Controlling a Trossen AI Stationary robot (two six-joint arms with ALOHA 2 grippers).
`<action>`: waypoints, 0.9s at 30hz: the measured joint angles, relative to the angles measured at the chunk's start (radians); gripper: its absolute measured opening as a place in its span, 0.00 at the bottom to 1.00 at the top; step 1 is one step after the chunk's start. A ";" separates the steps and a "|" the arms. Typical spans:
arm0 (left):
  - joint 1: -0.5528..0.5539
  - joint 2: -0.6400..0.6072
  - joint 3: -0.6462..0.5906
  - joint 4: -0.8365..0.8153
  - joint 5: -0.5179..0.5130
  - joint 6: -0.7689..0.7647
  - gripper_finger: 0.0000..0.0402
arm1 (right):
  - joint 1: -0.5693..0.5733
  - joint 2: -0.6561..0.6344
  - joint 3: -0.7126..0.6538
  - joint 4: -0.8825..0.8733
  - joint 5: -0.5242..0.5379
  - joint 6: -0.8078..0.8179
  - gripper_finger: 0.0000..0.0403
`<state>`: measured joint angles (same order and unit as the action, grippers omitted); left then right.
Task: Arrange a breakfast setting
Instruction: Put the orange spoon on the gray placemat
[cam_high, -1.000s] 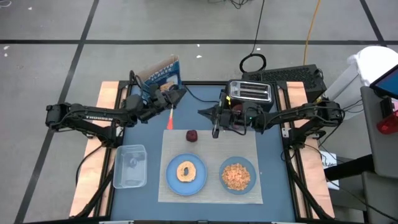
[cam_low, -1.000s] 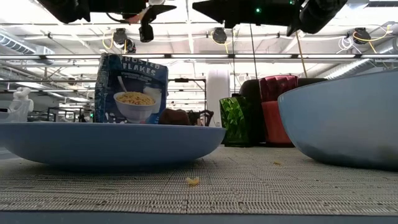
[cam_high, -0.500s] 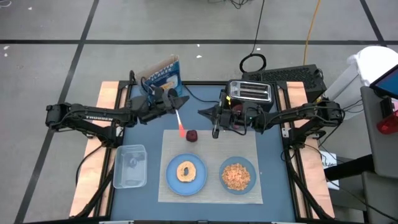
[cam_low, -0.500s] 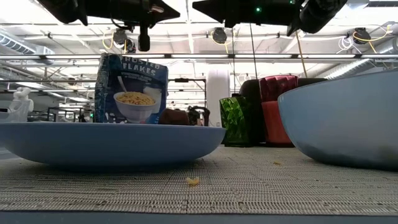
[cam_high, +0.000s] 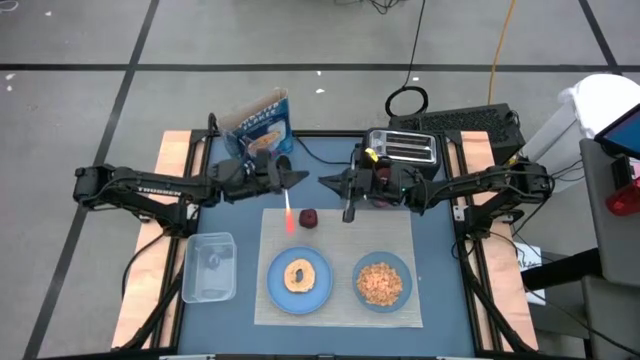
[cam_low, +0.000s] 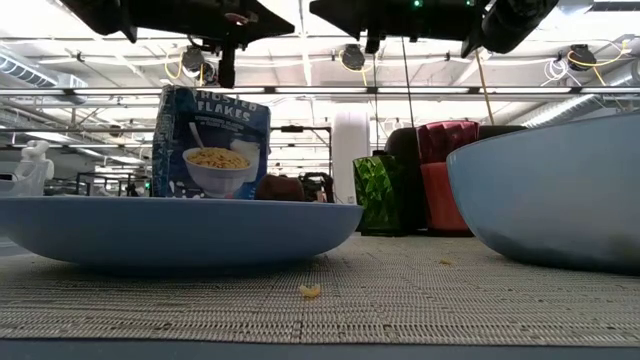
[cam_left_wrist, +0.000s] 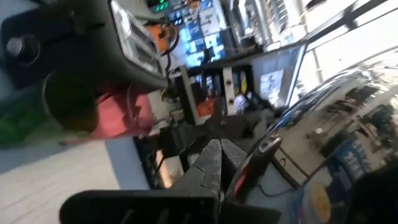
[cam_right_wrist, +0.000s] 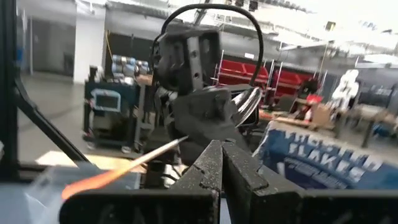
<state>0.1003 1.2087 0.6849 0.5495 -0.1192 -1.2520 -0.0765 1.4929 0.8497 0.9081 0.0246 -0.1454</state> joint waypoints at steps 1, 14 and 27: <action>-0.004 0.000 0.000 -0.013 0.007 -0.006 0.01 | 0.000 0.000 0.000 0.001 0.000 0.028 0.00; -0.101 0.000 0.000 -0.113 0.014 -0.010 0.01 | -0.001 -0.001 0.001 -0.002 -0.073 0.347 0.00; -0.239 0.111 0.000 -0.061 -0.108 -0.051 0.01 | 0.000 -0.065 0.002 -0.141 -0.343 0.397 0.00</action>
<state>-0.1387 1.3202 0.6846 0.4889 -0.2276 -1.3030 -0.0769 1.4283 0.8513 0.7669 -0.3183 0.2511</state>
